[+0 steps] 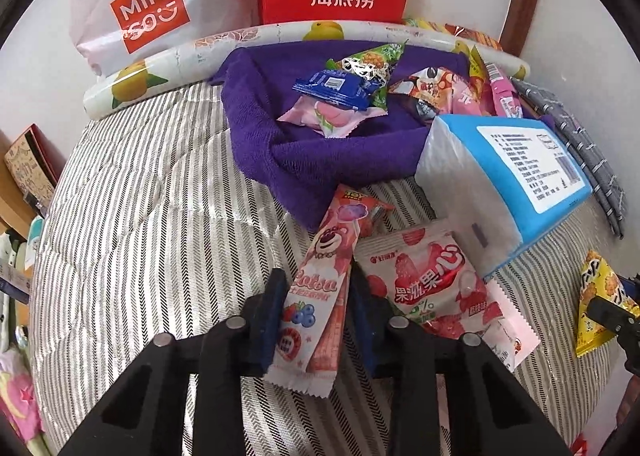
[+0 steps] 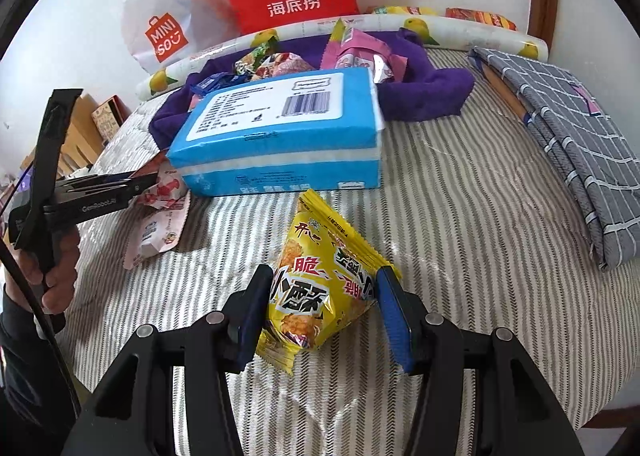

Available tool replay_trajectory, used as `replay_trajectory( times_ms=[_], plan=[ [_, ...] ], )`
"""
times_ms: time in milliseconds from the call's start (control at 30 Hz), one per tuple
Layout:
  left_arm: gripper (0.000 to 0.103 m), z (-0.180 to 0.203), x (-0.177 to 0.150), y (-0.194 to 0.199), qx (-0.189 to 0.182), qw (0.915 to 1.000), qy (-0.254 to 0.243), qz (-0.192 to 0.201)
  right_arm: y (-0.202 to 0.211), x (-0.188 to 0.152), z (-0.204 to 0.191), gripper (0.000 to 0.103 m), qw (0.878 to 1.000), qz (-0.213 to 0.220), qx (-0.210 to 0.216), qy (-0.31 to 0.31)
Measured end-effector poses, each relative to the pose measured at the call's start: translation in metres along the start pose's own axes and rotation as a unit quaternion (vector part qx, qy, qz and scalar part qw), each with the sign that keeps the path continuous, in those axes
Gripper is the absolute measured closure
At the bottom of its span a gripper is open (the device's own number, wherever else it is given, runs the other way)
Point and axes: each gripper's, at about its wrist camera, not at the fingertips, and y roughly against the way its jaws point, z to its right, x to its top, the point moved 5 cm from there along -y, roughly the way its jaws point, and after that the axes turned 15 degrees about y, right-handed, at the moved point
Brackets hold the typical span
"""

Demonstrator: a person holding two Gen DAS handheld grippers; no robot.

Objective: Organize snacks
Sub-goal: 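Lift the pink stick candy and yellow chip bag off the mattress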

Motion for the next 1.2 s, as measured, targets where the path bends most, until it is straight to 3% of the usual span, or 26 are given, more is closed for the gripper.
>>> replay_trajectory(
  times_ms=[500, 733, 1000, 1033, 1167, 1200],
  plan=[
    [0.079, -0.022, -0.022, 0.049, -0.007, 0.9991, 0.034, 0.026, 0.015, -0.01, 0.006, 0.05, 1.0, 0.003, -0.019, -0.006],
    [0.083, -0.009, -0.034, 0.07, -0.023, 0.9986, 0.032, 0.036, 0.034, -0.012, 0.009, 0.051, 0.999, 0.021, -0.029, -0.008],
    [0.084, -0.008, -0.052, 0.073, -0.026, 0.9989, 0.036, 0.016, 0.047, -0.015, 0.006, 0.051, 0.999, 0.028, -0.028, 0.0],
    [0.082, -0.008, -0.055, 0.071, -0.024, 0.9992, 0.033, 0.006, 0.048, -0.016, 0.006, 0.051, 0.999, 0.028, -0.028, -0.001],
    [0.053, -0.011, -0.062, 0.058, 0.002, 0.9994, 0.031, -0.014, 0.045, -0.018, 0.006, 0.051, 0.999, 0.026, -0.022, -0.005],
    [0.052, -0.012, -0.062, 0.055, 0.008, 0.9994, 0.031, -0.012, 0.044, -0.019, 0.006, 0.051, 0.999, 0.026, -0.021, -0.005]
  ],
)
